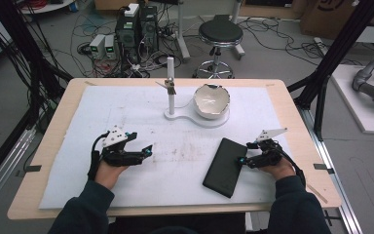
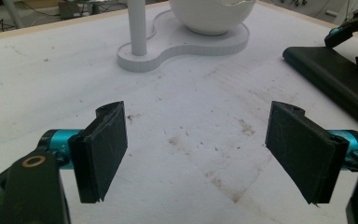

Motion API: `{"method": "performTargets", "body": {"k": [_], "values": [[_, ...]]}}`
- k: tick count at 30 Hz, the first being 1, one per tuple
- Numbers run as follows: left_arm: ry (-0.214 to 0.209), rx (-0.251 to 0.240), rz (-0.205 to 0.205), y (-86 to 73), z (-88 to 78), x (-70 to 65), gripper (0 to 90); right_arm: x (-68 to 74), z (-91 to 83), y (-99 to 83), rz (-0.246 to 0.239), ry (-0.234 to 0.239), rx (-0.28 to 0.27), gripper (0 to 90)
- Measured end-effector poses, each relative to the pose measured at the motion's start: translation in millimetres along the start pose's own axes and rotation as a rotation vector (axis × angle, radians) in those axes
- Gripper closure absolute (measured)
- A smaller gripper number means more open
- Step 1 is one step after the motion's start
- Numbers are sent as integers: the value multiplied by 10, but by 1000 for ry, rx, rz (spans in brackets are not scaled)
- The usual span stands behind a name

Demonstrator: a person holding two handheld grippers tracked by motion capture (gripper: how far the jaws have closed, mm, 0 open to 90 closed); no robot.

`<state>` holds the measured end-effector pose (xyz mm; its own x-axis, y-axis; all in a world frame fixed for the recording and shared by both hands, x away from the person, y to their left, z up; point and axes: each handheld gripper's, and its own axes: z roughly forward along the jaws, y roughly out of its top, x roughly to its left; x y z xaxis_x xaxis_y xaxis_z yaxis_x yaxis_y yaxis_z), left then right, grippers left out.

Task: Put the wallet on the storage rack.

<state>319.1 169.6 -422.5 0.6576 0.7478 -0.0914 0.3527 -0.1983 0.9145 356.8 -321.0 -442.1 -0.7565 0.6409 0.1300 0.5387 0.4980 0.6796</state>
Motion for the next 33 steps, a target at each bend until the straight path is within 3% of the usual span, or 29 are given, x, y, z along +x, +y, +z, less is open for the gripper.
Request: {"method": "performTargets", "body": {"k": [2, 8, 12, 15, 16, 17, 19, 22, 23, 26, 33], "values": [[1, 3, 0, -4, -4, 5, 208, -48, 7, -21, 39, 36, -6, 272], [1, 8, -5, -10, 1, 0, 209, -95, -21, -39, 63, 41, -16, 367], [-4, 18, -4, -18, 19, -10, 210, -103, -19, -44, 72, 47, -18, 374], [-5, 23, -4, -23, 29, -10, 210, -114, -34, -47, 99, 40, -22, 455], [-4, 22, -7, -24, 29, -9, 210, -128, -54, -54, 130, 38, -23, 553], [0, 22, -7, -24, 28, -4, 210, -128, -54, -54, 130, 38, -23, 553], [3, 24, -8, -29, 26, 4, 210, -135, -65, -64, 132, 51, -26, 665], [3, 30, -11, -34, 31, 9, 211, -124, -69, -62, 120, 47, -24, 723], [2, 33, -11, -35, 33, 6, 212, -125, -76, -66, 145, 43, -29, 753], [-2, 37, -10, -36, 43, -10, 213, -123, -85, -70, 158, 58, -39, 811], [-34, 41, 11, -13, 82, -115, 213, -89, -101, -59, 153, 37, -40, 828]]}}
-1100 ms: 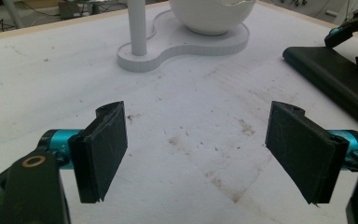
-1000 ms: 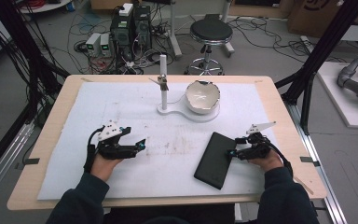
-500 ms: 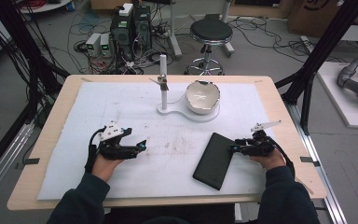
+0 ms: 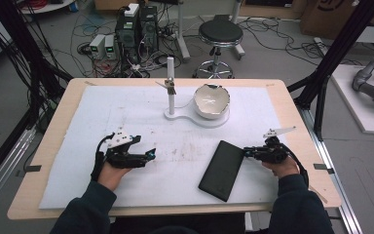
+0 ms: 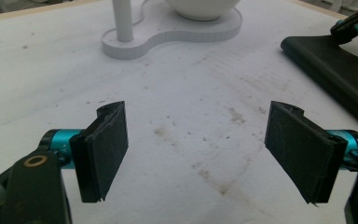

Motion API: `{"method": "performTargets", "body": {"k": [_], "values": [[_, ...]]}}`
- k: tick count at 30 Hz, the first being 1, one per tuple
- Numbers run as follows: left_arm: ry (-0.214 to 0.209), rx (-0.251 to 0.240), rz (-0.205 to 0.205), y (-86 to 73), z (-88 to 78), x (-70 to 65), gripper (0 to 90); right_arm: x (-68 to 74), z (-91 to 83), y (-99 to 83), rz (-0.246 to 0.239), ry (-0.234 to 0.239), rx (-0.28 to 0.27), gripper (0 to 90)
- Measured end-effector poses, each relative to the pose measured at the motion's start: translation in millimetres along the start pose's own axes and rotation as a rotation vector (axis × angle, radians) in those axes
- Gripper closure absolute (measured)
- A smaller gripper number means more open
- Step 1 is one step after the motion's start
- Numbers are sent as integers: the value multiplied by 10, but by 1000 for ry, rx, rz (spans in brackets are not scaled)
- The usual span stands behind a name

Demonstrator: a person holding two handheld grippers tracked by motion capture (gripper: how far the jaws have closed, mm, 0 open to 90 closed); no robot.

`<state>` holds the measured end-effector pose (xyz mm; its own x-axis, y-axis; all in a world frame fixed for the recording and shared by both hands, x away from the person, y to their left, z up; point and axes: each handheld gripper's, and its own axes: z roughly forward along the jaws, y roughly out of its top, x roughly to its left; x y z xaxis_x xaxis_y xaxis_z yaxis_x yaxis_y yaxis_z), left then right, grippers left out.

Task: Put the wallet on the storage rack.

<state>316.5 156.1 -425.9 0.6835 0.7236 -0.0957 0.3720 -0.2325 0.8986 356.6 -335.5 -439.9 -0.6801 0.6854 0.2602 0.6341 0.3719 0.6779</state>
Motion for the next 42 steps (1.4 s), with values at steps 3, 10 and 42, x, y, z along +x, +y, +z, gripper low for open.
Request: {"method": "performTargets", "body": {"k": [3, 10, 42], "values": [[-26, -4, 14, 25, 38, -87, 208, 0, -9, 4, 9, 2, -3, 830], [-155, 3, 59, 68, 249, -438, 199, 4, -6, 7, -3, -3, -1, 827], [-392, 257, 150, 49, 935, -1172, 199, 73, -52, 58, -34, -9, -102, 850]]}}
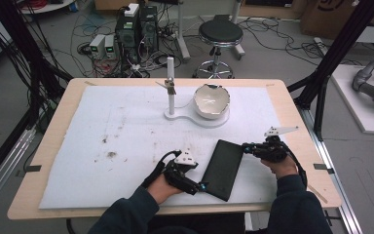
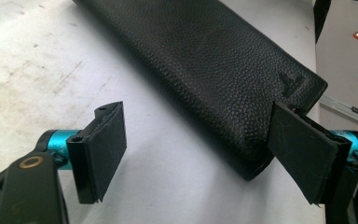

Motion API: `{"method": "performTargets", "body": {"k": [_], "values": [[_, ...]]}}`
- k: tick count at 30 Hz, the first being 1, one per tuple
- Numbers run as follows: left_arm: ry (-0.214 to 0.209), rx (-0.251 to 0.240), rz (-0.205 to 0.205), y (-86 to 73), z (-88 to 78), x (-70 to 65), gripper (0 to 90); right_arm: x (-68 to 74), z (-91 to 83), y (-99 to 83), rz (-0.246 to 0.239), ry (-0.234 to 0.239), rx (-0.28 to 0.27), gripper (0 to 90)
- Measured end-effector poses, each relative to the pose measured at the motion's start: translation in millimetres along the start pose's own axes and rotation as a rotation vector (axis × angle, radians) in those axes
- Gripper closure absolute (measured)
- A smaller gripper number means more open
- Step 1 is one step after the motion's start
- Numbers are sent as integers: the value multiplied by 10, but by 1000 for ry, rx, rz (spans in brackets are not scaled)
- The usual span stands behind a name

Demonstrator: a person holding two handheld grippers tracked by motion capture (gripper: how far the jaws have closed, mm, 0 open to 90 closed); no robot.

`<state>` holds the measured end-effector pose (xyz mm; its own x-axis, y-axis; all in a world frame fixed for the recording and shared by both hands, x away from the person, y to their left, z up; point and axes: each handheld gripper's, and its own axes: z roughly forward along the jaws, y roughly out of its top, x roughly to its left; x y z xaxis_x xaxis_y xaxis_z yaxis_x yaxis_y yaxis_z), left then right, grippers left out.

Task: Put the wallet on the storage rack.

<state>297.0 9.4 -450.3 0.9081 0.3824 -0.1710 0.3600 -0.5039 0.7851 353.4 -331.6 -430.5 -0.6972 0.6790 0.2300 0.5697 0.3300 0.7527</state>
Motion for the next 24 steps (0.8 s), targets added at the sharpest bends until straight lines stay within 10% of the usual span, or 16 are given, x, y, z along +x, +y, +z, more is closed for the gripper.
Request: {"method": "performTargets", "body": {"k": [16, 20, 24], "values": [[-15, 27, -27, 8, 34, 29, 202, -3, 41, 6, 117, 147, -93, 789], [-15, 24, -29, 7, 36, 29, 206, 3, 123, -4, 142, 247, -52, 737], [-17, 25, -27, 7, 36, 30, 206, 92, 255, 14, 107, 241, 13, 659]]}}
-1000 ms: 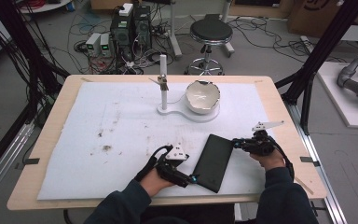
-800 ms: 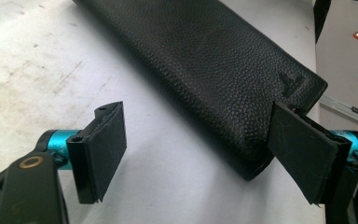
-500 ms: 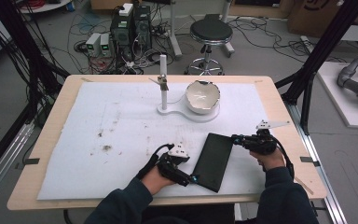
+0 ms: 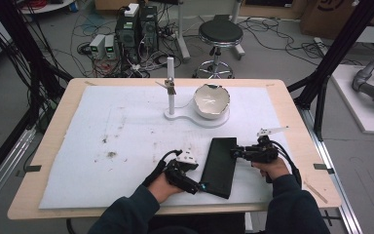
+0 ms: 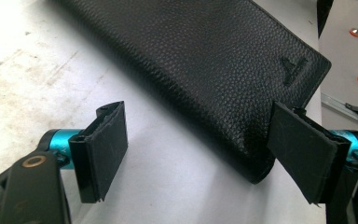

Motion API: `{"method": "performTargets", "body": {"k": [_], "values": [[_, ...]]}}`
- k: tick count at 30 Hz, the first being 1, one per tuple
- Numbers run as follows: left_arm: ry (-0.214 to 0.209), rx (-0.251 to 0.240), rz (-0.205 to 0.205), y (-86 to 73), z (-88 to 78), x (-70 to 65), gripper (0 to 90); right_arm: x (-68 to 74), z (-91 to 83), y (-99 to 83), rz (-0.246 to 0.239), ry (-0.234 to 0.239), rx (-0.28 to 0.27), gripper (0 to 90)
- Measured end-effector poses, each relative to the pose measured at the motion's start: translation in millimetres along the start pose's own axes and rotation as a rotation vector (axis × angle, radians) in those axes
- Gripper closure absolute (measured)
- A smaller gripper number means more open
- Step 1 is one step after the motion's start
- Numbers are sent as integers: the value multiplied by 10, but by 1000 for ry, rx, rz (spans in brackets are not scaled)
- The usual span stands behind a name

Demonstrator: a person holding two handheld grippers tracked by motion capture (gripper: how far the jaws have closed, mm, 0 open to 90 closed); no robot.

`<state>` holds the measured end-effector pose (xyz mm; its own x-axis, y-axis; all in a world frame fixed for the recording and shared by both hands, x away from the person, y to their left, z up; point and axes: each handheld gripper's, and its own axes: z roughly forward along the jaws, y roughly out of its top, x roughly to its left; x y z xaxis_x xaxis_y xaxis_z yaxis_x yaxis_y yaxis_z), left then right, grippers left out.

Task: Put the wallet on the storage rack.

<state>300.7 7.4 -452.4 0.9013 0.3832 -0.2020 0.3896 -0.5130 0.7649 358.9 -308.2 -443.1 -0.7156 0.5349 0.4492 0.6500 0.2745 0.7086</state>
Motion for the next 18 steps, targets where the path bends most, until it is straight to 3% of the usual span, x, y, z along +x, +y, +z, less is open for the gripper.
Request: {"method": "performTargets", "body": {"k": [7, 12, 14, 18], "values": [[-1, 1, -1, 0, 0, 3, 206, 51, 109, 2, 0, 36, 52, 640], [-4, 2, 4, 0, -6, 3, 206, 114, 76, 44, -58, 25, 35, 776], [-11, -6, 0, -2, -13, 6, 206, 160, 61, 62, -103, 17, 17, 800], [-19, -37, -27, -13, -50, 36, 223, 278, 9, 114, -179, 23, -50, 841]]}}
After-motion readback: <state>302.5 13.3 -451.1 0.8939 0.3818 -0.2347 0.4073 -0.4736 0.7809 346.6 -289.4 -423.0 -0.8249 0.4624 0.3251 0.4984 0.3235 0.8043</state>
